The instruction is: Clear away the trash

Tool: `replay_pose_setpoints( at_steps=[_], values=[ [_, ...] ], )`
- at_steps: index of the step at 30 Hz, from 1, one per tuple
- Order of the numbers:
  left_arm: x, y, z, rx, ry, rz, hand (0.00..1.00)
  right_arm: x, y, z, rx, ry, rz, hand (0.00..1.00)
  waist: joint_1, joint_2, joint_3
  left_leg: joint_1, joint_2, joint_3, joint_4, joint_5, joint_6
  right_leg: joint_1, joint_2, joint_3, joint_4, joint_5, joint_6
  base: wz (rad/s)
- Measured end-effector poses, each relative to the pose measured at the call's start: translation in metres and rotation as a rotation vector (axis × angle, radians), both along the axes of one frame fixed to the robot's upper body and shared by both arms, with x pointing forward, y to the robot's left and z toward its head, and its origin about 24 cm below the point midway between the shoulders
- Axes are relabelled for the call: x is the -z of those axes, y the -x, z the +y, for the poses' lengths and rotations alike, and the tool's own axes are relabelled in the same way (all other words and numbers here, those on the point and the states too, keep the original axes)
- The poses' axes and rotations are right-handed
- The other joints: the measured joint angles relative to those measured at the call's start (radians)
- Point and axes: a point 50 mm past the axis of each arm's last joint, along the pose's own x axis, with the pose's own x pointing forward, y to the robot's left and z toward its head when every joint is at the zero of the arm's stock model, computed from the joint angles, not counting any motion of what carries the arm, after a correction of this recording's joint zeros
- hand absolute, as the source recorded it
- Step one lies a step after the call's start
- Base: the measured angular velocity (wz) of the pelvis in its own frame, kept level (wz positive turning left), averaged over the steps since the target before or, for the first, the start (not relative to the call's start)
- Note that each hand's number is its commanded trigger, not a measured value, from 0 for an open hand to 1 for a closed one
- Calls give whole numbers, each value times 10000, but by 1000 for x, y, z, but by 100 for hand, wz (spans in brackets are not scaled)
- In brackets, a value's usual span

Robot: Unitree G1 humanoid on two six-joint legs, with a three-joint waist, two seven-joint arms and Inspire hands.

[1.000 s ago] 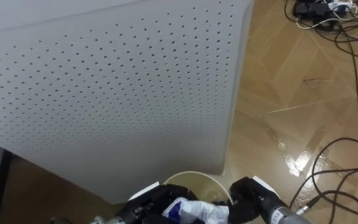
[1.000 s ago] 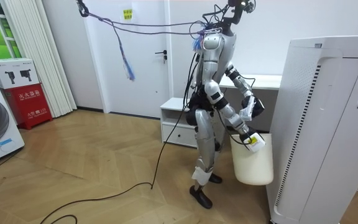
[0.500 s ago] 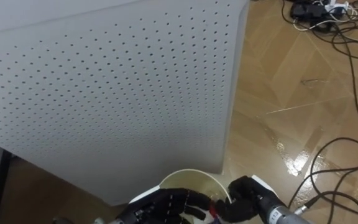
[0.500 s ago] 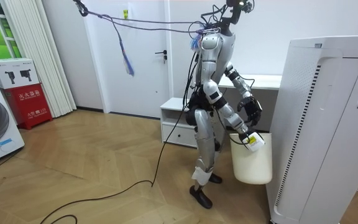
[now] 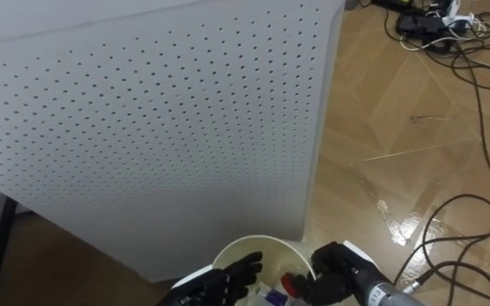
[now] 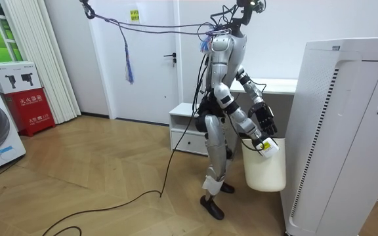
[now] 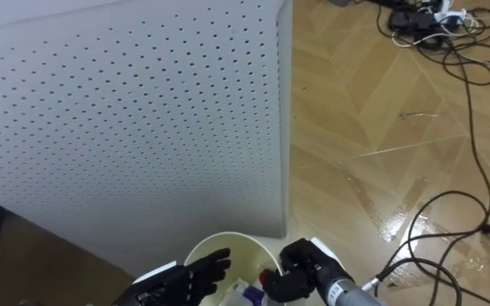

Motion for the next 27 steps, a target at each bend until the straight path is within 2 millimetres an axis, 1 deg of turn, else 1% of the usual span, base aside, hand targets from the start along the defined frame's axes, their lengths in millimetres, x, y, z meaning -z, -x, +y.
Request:
replay_pose_setpoints(
  at_steps=[5, 6, 7, 9, 14, 18, 21, 23, 25, 26, 27],
  values=[
    [0, 0, 0, -20, -7, 15, 0, 0, 0, -1, -16, 31, 15, 100, 74, 13, -68, 4, -2, -2, -6, 0, 0, 2, 0, 2, -12, 2, -1, 0],
    [1, 1, 0, -25, -6, 29, 0, 1, 1, -1, -81, 105, 59, 100, 106, 14, -120, 9, -2, -2, -24, 0, 0, 9, 4, 2, -17, 3, -3, 0],
    [1, 1, 0, -32, -4, 49, 0, 3, 4, -2, -92, 148, 129, 100, 157, 27, -194, 24, 5, -9, -31, 0, -1, 37, 24, 1, -50, 16, -5, 0],
    [1, 2, 1, -44, -5, 57, 0, 4, 7, -5, -67, 202, 187, 100, 202, 72, -238, 59, 34, -31, -41, 0, -1, 125, 68, -28, -159, 65, -3, 0],
    [6, 8, 5, -267, 19, 286, 0, 9, 14, -10, 194, 114, 384, 100, 220, 72, -238, 79, 44, -32, -64, 0, -1, 170, 60, -72, -167, 66, -3, 0],
    [13, 17, 18, -888, 33, 613, 0, 19, 28, -21, 537, 260, 823, 100, 207, 75, -233, 351, 44, -39, -222, 7, -11, 451, 61, -161, -307, 57, -12, 0],
    [23, 24, 33, -1813, -78, 1113, 0, 27, 43, -33, 959, 327, 1166, 100, 212, 75, -227, 692, 17, -23, -400, 4, -13, 741, 59, -138, -394, 20, 27, 0],
    [33, 34, 44, -2491, -331, 1537, 0, 33, 55, -42, 1243, 469, 1466, 100, 219, 69, -222, 975, 5, -12, -579, 5, -15, 1017, 81, -150, -547, 17, 55, 0],
    [51, 54, 57, -3396, -789, 2388, 0, 44, 74, -52, 1619, 719, 2071, 100, 197, 56, -232, 1402, -36, 4, -861, 3, -15, 1380, 89, -138, -705, -28, 132, 0],
    [55, 60, 60, -3641, -873, 2607, 0, 47, 78, -55, 1745, 757, 2198, 100, 195, 50, -230, 1466, -44, 3, -906, 3, -15, 1437, 94, -138, -743, -33, 140, 0],
    [62, 72, 65, -4099, -1094, 3008, 0, 52, 89, -60, 2005, 816, 2494, 100, 202, 40, -234, 1609, -32, -3, -1008, 3, -16, 1578, 145, -127, -882, -15, 166, 0]
  ],
)
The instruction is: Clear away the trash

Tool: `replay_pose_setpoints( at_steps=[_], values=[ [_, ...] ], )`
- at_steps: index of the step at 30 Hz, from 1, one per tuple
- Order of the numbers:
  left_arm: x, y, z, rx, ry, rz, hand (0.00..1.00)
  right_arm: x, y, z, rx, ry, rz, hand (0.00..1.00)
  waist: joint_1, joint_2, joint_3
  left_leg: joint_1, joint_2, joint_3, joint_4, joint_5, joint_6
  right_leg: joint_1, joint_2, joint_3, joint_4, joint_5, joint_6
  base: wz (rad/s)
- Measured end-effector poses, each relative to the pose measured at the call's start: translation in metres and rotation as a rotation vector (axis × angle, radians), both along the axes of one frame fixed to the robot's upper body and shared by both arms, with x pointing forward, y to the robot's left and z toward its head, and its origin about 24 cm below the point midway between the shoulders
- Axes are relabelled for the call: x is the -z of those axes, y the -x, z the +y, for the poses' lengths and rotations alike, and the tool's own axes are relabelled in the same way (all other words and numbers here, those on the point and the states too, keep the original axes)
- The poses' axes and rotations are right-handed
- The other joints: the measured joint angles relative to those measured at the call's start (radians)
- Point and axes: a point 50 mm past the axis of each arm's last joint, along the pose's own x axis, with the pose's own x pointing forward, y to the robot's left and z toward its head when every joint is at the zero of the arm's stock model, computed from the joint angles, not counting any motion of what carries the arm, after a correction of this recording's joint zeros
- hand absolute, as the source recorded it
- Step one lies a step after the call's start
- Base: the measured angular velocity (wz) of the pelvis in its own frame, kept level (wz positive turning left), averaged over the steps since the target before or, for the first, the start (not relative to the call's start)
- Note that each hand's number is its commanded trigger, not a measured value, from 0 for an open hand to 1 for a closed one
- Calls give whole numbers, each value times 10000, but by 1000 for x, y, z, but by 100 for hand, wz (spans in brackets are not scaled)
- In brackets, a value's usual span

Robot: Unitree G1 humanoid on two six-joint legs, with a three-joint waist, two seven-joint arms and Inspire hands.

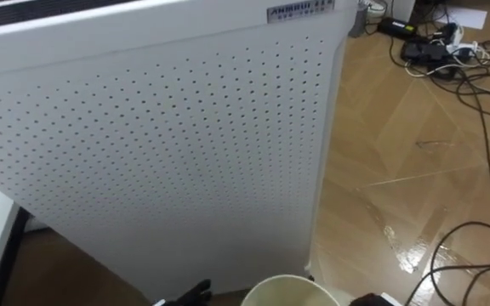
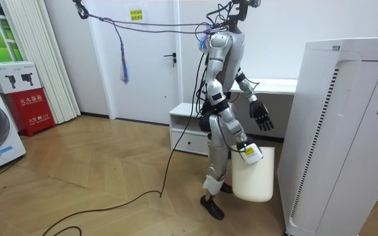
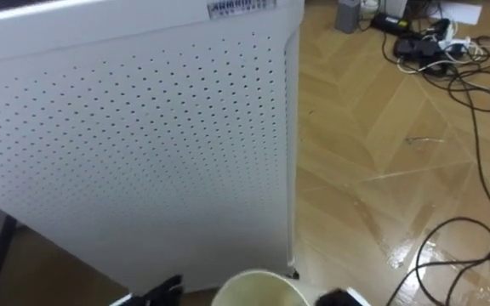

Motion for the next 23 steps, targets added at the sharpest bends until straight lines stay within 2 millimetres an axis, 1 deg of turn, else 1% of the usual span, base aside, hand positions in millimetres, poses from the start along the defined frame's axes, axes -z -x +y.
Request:
replay_pose_setpoints(
  at_steps=[1, 2, 3, 4, 5, 6, 7, 8, 9, 10, 11, 12, 13, 14, 16, 19, 21, 22, 23],
  values=[
    [6, 13, 5, -385, -174, 362, 0, 3, 10, -5, 286, 1, 175, 100, -11, -38, -21, 115, -2, -2, -83, -4, -6, 118, 13, -16, -88, -1, 3, 0],
    [9, 21, 8, -548, -241, 593, 0, 5, 15, -6, 421, 24, 250, 100, -6, -42, -19, 202, -4, -5, -130, 0, -12, 208, 22, -34, -145, 0, 9, 0],
    [16, 37, 14, -950, -409, 1097, 0, 8, 23, -10, 874, 12, 358, 100, -34, -103, -23, 433, -27, -1, -261, 0, -13, 357, 28, -1, -207, -35, 52, 0],
    [21, 52, 20, -1393, -595, 1602, 0, 11, 32, -13, 1265, -47, 503, 100, -71, -211, -41, 631, -38, 18, -402, 0, -14, 530, 38, -2, -303, -65, 79, 0],
    [24, 60, 23, -1611, -695, 1853, 0, 12, 37, -15, 1433, -104, 585, 100, -82, -231, -63, 739, -41, 51, -466, -5, -23, 623, 44, 3, -342, -77, 96, 0],
    [28, 75, 28, -2105, -817, 2289, 0, 15, 46, -17, 1768, -216, 753, 100, -98, -308, -80, 955, -42, 73, -595, -9, -28, 833, 72, 1, -464, -87, 114, -4],
    [33, 87, 32, -2604, -940, 2712, 0, 19, 58, -20, 2208, -410, 1002, 100, -108, -402, -61, 1278, -36, 69, -776, -10, -32, 1158, 130, 10, -660, -65, 151, 0],
    [35, 96, 34, -2903, -971, 3020, 0, 21, 64, -20, 2452, -517, 1125, 100, -109, -447, -56, 1446, -24, 58, -855, -12, -35, 1349, 178, 10, -790, -48, 174, 0],
    [39, 108, 37, -3665, -916, 3378, 0, 25, 75, -20, 2945, -747, 1340, 100, -118, -551, -98, 1749, -23, 24, -1039, -16, -46, 1666, 212, -33, -987, -35, 198, 0],
    [41, 118, 37, -4355, -830, 3621, 0, 28, 85, -20, 3560, -978, 1524, 100, -117, -591, -188, 2006, -27, 12, -1156, -39, -58, 1944, 244, -52, -1147, -29, 238, 0],
    [42, 122, 37, -4643, -787, 3734, 0, 29, 90, -21, 3833, -1052, 1604, 100, -117, -653, -176, 2137, -21, 3, -1201, -59, -59, 2105, 277, -51, -1250, -15, 263, 0],
    [44, 131, 37, -5181, -738, 3990, 0, 32, 101, -24, 4449, -1192, 1789, 100, -117, -650, -200, 2342, -5, -25, -1291, -102, -54, 2426, 359, -22, -1515, 31, 330, 0],
    [46, 138, 38, -5690, -691, 4282, 0, 35, 111, -28, 5116, -1317, 1999, 100, -125, -695, -200, 2606, 3, -29, -1380, -139, -47, 2720, 419, 16, -1716, 68, 379, 0],
    [47, 142, 39, -5849, -733, 4431, 0, 36, 116, -29, 5388, -1356, 2102, 100, -118, -706, -208, 2723, -2, -17, -1443, -145, -43, 2812, 424, 20, -1764, 70, 385, -5],
    [50, 160, 43, -6773, -966, 5093, 0, 39, 136, -33, 6397, -1487, 2461, 100, -123, -727, -210, 3142, -6, 29, -1665, -185, -43, 3200, 532, 30, -1951, 97, 432, -9],
    [52, 176, 41, -7450, -1081, 5814, 0, 41, 151, -34, 7260, -1613, 2770, 100, -123, -749, -210, 3334, -2, 136, -1805, -205, -45, 3339, 575, 175, -2066, 112, 458, -13],
    [54, 181, 39, -7574, -1023, 6173, 0, 42, 156, -35, 7681, -1698, 2854, 100, -132, -774, -196, 3399, -3, 171, -1814, -207, -45, 3373, 594, 254, -2073, 113, 460, -10],
    [55, 182, 37, -7676, -978, 6322, 0, 44, 158, -33, 7965, -1806, 2937, 100, -178, -796, -175, 3480, -2, 173, -1831, -207, -46, 3463, 605, 295, -2117, 114, 461, 0],
    [55, 183, 36, -7713, -982, 6407, 0, 45, 160, -32, 8054, -1828, 3019, 100, -226, -808, -175, 3512, 1, 172, -1841, -209, -49, 3523, 614, 304, -2164, 115, 464, 3]
  ],
)
